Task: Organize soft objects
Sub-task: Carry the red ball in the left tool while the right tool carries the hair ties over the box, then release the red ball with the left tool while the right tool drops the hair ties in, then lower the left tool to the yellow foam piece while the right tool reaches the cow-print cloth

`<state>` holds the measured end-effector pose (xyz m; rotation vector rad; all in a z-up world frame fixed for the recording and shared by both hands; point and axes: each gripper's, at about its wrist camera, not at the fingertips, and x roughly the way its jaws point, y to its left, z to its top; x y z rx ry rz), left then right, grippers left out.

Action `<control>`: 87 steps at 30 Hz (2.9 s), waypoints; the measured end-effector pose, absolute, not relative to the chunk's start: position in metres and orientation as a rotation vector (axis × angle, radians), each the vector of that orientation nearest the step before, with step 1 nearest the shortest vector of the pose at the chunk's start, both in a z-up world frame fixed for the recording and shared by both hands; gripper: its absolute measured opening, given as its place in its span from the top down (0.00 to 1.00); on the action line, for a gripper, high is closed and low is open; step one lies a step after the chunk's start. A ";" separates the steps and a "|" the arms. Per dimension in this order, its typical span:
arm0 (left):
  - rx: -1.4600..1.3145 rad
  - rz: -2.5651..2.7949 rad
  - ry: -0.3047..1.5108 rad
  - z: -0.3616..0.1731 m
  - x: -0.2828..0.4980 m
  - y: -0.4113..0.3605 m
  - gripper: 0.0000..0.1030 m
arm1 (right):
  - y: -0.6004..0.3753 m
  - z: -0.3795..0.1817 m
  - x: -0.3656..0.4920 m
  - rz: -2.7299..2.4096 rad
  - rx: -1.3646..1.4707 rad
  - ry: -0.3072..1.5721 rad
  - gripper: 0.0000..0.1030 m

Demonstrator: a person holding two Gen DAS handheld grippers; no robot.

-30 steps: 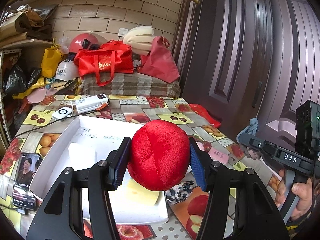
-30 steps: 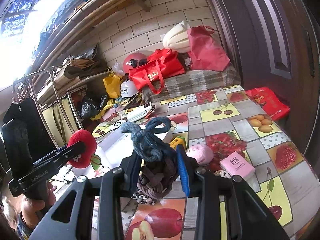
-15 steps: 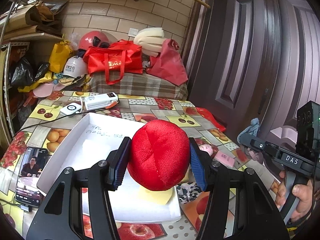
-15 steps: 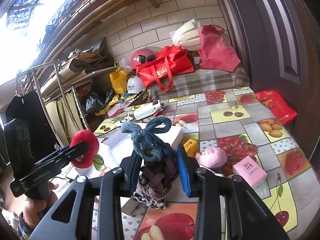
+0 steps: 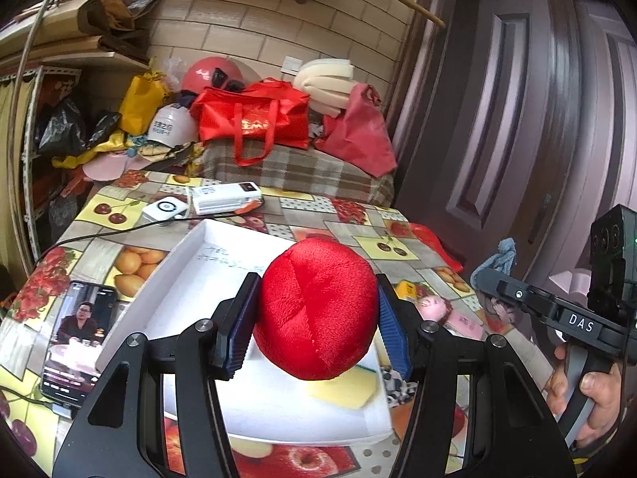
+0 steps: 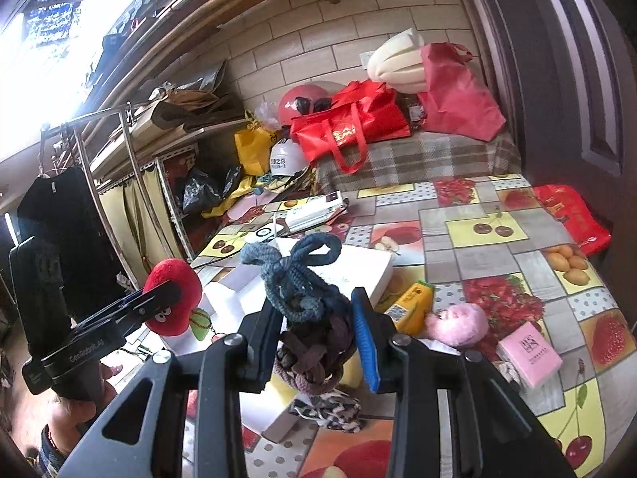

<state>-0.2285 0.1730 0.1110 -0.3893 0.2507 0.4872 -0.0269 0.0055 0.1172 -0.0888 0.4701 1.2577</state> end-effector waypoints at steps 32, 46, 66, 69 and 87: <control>-0.450 0.663 0.386 0.095 -0.176 0.277 0.45 | 0.139 0.076 -0.030 1.290 -0.219 0.696 0.66; -0.378 0.743 0.370 0.101 -0.173 0.258 0.00 | 0.138 0.065 -0.022 1.237 -0.174 0.691 0.00; -0.383 0.544 0.290 0.110 -0.196 0.191 0.00 | 0.026 0.049 -0.011 1.239 -0.455 0.615 0.00; -0.379 0.538 0.307 0.107 -0.191 0.187 0.00 | 0.045 0.029 -0.025 1.243 -0.598 0.604 0.01; -0.284 0.375 0.553 0.080 -0.129 0.155 0.00 | -0.044 0.009 0.023 1.140 -0.450 0.750 0.68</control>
